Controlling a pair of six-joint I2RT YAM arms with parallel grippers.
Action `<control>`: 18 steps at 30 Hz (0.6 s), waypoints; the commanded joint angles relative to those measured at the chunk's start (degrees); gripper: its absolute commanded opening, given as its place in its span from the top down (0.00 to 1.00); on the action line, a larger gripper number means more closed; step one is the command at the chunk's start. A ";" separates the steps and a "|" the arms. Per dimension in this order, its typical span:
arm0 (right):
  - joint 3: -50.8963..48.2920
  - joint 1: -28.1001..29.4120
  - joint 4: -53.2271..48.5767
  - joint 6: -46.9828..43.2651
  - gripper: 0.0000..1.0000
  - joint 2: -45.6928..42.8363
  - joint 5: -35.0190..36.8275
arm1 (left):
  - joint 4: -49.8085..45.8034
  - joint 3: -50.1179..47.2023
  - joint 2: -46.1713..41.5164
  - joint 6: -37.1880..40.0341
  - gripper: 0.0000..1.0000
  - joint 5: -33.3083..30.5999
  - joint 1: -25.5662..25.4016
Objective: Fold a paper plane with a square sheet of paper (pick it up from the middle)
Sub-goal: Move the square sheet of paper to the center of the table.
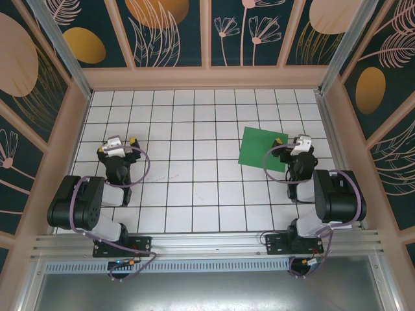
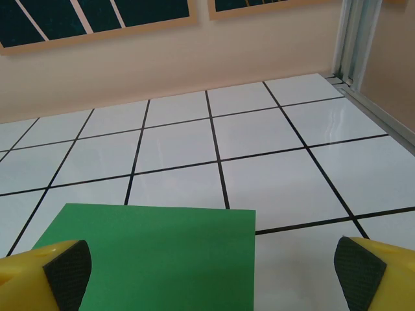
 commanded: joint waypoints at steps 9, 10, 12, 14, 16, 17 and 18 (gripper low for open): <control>0.83 -0.50 0.84 -0.71 0.01 0.37 -1.59 | 2.93 0.05 0.10 0.02 0.01 0.63 0.41; 0.86 -0.47 0.87 -0.74 0.01 0.35 -1.55 | 2.93 0.05 0.10 0.01 0.01 0.62 0.42; 0.90 -0.46 0.84 -0.67 0.01 0.36 -1.56 | 2.93 0.05 0.11 -0.06 0.01 0.61 0.42; 1.02 -0.50 0.67 -0.66 0.01 0.35 -1.62 | 2.68 0.14 0.25 -0.07 0.01 0.67 0.41; 1.01 -0.49 0.65 -0.66 0.01 0.38 -1.64 | 2.57 0.27 0.19 -0.06 0.01 0.66 0.41; 1.05 -0.50 0.67 -0.66 0.01 0.36 -1.62 | 2.58 0.22 0.19 -0.06 0.01 0.71 0.41; 1.00 -0.51 0.60 -0.64 0.01 0.37 -1.65 | 2.58 0.23 0.19 -0.06 0.01 0.71 0.42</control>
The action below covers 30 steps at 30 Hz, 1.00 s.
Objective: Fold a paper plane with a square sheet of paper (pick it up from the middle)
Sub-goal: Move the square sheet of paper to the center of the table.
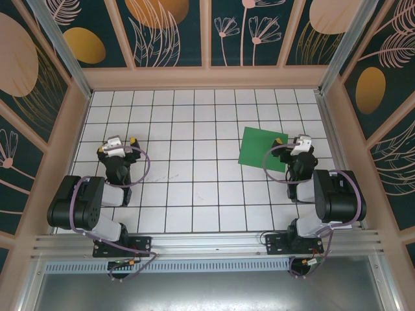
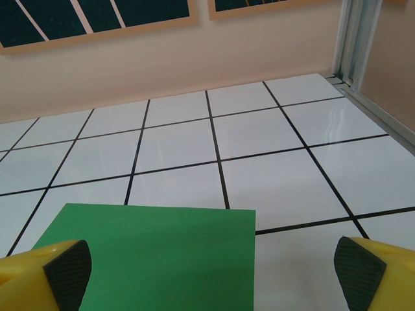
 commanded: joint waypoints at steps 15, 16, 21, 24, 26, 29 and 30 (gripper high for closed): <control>3.58 0.83 -9.22 -1.67 0.01 -6.97 0.29 | -0.51 0.12 -3.92 -0.81 0.01 -1.85 0.43; 5.31 1.33 -13.74 -1.72 0.01 -9.10 1.41 | -2.55 0.42 -5.83 -1.09 0.01 -2.71 0.41; 15.76 3.03 -35.05 8.47 0.01 -14.04 6.75 | -24.29 6.48 -16.28 -7.05 0.02 -5.01 0.42; 25.52 3.64 -51.53 16.77 0.01 -11.30 5.27 | -39.55 12.30 -20.75 -13.31 0.02 -3.73 0.43; 31.17 4.63 -59.69 20.60 0.01 -7.58 4.36 | -47.31 15.58 -22.89 -18.06 0.02 -2.02 0.46; 37.24 6.38 -66.97 24.49 0.02 -1.77 -1.18 | -56.22 19.89 -24.74 -22.58 0.01 1.64 0.41; 38.94 6.75 -68.46 25.68 0.05 0.17 -3.91 | -57.66 20.79 -25.32 -22.42 0.01 4.29 0.45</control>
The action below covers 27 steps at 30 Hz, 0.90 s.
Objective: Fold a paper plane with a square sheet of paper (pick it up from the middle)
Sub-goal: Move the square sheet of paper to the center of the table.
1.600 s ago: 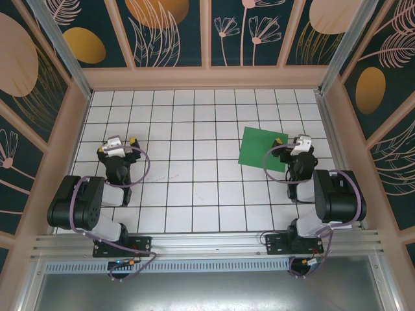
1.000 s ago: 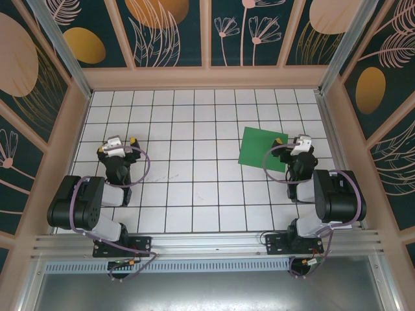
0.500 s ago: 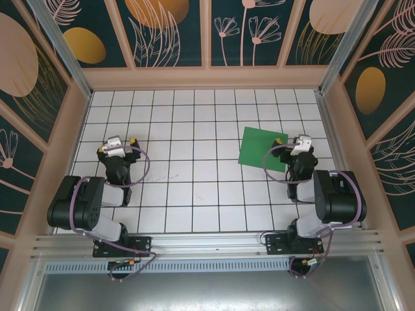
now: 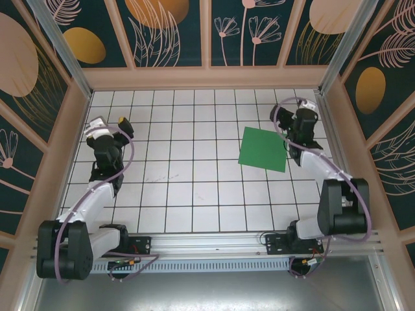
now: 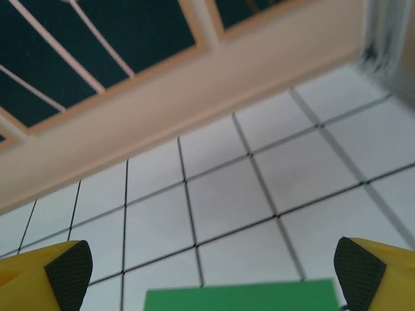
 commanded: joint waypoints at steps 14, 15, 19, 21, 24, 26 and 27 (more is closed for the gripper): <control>14.30 6.94 -22.75 15.82 0.10 22.56 -13.06 | -21.17 5.52 -1.25 -7.77 0.01 17.71 0.41; 14.48 7.37 -23.00 16.14 0.11 23.37 -12.97 | -21.38 5.62 -1.07 -7.51 0.01 17.71 0.48; 15.46 9.39 -24.34 16.64 0.12 25.83 -12.42 | -21.66 5.63 -1.19 -7.07 0.01 17.12 0.42; 15.90 11.16 -25.25 16.57 0.12 27.08 -12.35 | -21.57 5.46 -1.32 -6.98 0.01 16.93 0.48; 15.66 14.78 -26.21 17.13 0.13 28.33 -12.78 | -21.70 5.22 -1.26 -6.98 0.02 16.77 0.41; 15.23 18.57 -26.94 17.71 0.15 28.91 -13.06 | -21.82 5.21 -1.24 -7.06 0.01 16.48 0.44; 15.00 20.58 -27.58 18.14 0.15 29.09 -12.85 | -21.83 5.20 -1.08 -7.05 0.01 16.22 0.41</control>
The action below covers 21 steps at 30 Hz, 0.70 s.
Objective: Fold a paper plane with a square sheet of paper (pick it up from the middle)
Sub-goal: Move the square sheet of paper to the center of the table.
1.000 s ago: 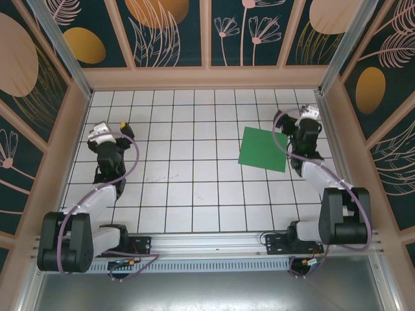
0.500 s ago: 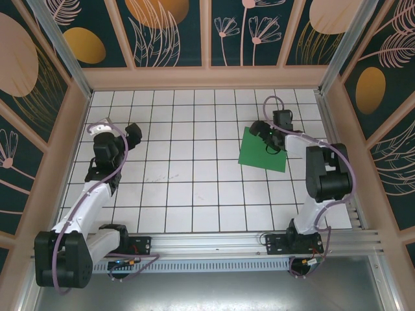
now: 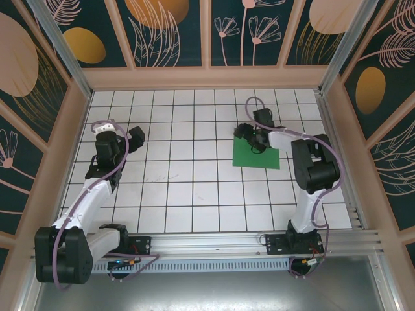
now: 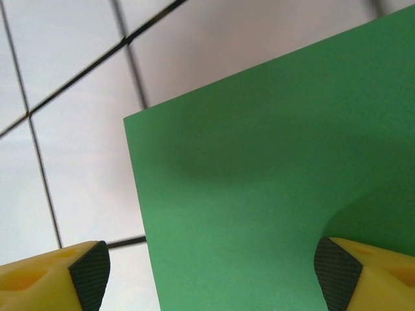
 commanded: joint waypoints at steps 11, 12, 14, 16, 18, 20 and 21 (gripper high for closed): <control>2.85 21.34 -14.40 4.14 0.15 -0.79 2.61 | -1.92 1.27 1.00 -0.18 0.02 -0.84 0.43; 4.15 21.25 -15.83 1.75 0.15 -2.33 3.41 | -2.07 1.33 0.91 -0.26 0.02 -0.79 0.43; 5.86 21.09 -18.92 -2.57 0.11 -4.76 5.74 | -2.47 1.44 0.83 -0.19 0.01 -0.47 0.41; 6.43 21.03 -21.67 -7.20 0.06 -5.71 7.34 | -2.65 1.54 0.82 -0.01 0.01 0.38 0.45; 6.39 21.02 -24.39 -9.84 0.01 -5.07 9.14 | -2.65 1.44 0.78 0.08 0.01 0.75 0.46; 6.56 21.02 -26.64 -11.01 0.01 -3.43 12.62 | -2.74 1.44 0.74 0.12 0.01 0.59 0.41; 6.70 21.07 -27.17 -11.33 0.01 -2.87 13.19 | -2.76 1.43 0.73 0.14 0.01 0.52 0.44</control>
